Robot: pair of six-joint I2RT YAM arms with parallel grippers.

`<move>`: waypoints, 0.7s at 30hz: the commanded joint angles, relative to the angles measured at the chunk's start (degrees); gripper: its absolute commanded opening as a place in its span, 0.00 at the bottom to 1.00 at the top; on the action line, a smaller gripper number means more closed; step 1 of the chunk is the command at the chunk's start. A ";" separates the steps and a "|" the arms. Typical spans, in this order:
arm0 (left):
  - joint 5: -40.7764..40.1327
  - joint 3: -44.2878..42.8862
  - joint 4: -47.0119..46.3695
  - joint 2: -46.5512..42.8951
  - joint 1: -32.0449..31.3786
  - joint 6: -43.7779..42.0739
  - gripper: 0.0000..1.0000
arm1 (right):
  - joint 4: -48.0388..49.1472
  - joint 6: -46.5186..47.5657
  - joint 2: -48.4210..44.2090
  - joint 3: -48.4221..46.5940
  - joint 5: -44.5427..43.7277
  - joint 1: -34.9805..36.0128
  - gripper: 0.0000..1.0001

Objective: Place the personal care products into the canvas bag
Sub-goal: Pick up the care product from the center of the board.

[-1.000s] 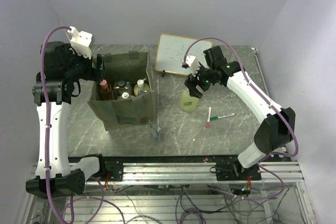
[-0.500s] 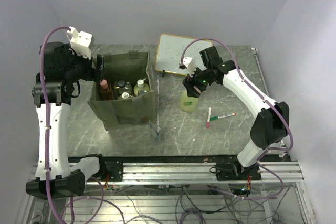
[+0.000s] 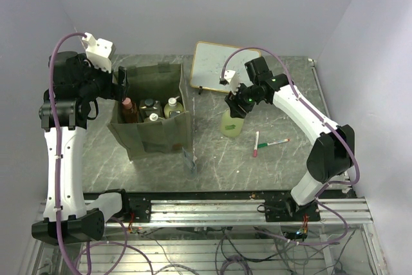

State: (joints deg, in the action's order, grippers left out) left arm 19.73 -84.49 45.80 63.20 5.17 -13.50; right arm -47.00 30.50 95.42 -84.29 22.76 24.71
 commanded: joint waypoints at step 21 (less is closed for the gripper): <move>3.45 -2.30 6.39 -0.88 4.32 -3.60 0.92 | -6.07 -3.71 -4.80 -18.47 3.27 -0.06 0.00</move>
State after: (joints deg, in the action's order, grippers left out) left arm 21.74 -84.51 49.28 62.96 8.71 -15.11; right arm -54.04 28.99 95.20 -95.04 23.11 24.69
